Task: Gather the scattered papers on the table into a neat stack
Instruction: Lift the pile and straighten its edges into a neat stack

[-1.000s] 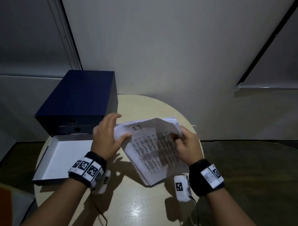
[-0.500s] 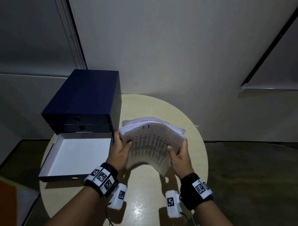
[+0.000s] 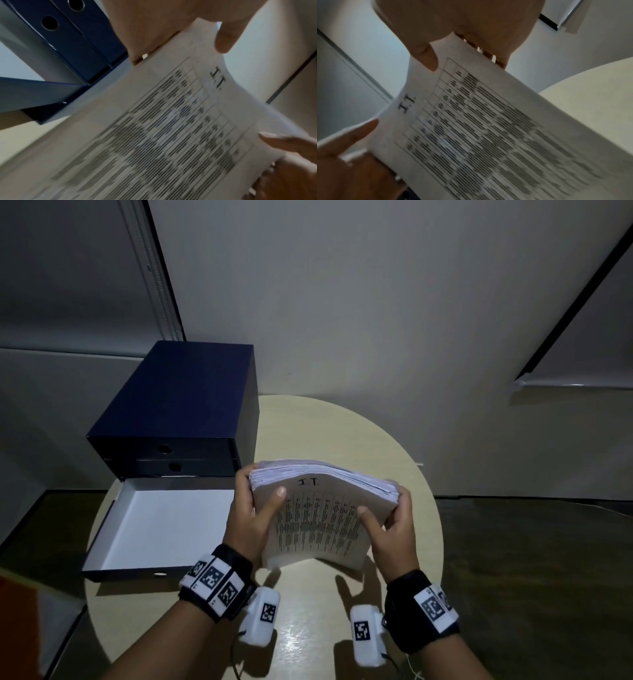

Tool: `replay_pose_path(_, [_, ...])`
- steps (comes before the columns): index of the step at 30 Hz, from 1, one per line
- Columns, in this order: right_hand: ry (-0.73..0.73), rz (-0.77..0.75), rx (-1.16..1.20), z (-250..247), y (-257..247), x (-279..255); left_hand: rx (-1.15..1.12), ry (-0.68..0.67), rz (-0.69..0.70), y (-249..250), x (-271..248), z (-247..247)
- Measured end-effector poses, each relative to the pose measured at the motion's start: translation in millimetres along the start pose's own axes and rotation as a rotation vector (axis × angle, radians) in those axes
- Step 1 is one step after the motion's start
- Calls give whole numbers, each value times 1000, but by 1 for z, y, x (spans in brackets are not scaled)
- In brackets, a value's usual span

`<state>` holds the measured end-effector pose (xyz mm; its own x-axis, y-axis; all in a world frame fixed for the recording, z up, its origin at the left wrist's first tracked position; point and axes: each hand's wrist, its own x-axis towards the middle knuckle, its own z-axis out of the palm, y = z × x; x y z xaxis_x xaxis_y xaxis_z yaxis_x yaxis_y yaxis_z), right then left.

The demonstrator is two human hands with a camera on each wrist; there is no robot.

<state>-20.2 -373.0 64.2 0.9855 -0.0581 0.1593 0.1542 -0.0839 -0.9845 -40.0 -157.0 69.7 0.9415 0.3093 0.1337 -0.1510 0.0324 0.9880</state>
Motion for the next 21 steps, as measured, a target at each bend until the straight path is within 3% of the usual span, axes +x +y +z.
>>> replay_pose_path(3, [88, -54, 44, 7, -16, 9, -36, 106, 31, 15, 11, 3])
replay_pose_path(7, [224, -2, 6, 17, -22, 21, 72, 228, -4, 17, 24, 8])
replay_pose_path(21, [290, 17, 4, 23, -20, 26, 48, 297, -5, 18, 31, 13])
